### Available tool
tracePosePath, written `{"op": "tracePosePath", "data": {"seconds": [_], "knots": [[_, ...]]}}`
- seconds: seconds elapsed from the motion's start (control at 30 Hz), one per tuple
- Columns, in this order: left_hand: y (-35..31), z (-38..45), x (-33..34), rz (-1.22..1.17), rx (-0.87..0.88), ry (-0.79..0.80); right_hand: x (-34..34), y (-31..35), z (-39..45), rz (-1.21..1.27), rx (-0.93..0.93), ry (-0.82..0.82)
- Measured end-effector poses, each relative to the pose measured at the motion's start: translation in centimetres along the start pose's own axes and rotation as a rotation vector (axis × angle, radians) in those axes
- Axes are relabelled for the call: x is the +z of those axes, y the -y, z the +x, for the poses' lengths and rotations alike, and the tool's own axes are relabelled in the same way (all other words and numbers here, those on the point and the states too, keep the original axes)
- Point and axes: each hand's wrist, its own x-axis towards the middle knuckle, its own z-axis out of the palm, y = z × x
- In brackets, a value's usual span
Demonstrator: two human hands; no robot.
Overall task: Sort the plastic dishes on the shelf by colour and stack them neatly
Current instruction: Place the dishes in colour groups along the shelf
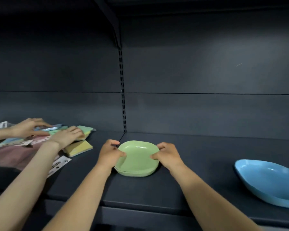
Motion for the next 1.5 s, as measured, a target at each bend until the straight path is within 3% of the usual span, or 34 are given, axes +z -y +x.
{"op": "tracePosePath", "data": {"seconds": [0.43, 0.53, 0.63, 0.73, 0.83, 1.07, 1.37, 1.5], "knots": [[0.0, 1.2, -0.6, 0.043, 0.007, 0.154, -0.4, 0.5, 0.8, -0.04, -0.016, 0.127], [-0.5, 1.2, -0.6, 0.16, -0.011, 0.182, -0.4, 1.0, 0.7, -0.088, 0.04, 0.153], [-1.7, 1.3, -0.3, 0.43, 0.068, 0.212, -2.4, 2.0, 0.1, -0.053, 0.091, 0.164], [-4.8, 0.6, 0.5, 0.606, 0.198, 0.266, -6.8, 3.2, -0.9, -0.253, -0.087, 0.123], [-8.3, -0.7, 2.6, 0.827, 0.372, 0.31, -11.5, 4.3, -2.4, -0.71, -0.266, 0.107], [-15.7, -5.3, 11.5, 1.019, 0.671, 0.38, -22.8, 3.4, -5.5, -1.216, -0.329, -0.016], [-24.0, -14.1, 30.8, 0.888, 0.874, 0.528, -43.8, -3.0, -9.7, -1.379, -0.17, -0.159], [-27.3, -18.2, 40.9, 0.869, 0.87, 0.583, -55.2, -6.6, -10.3, -1.413, -0.132, -0.197]]}}
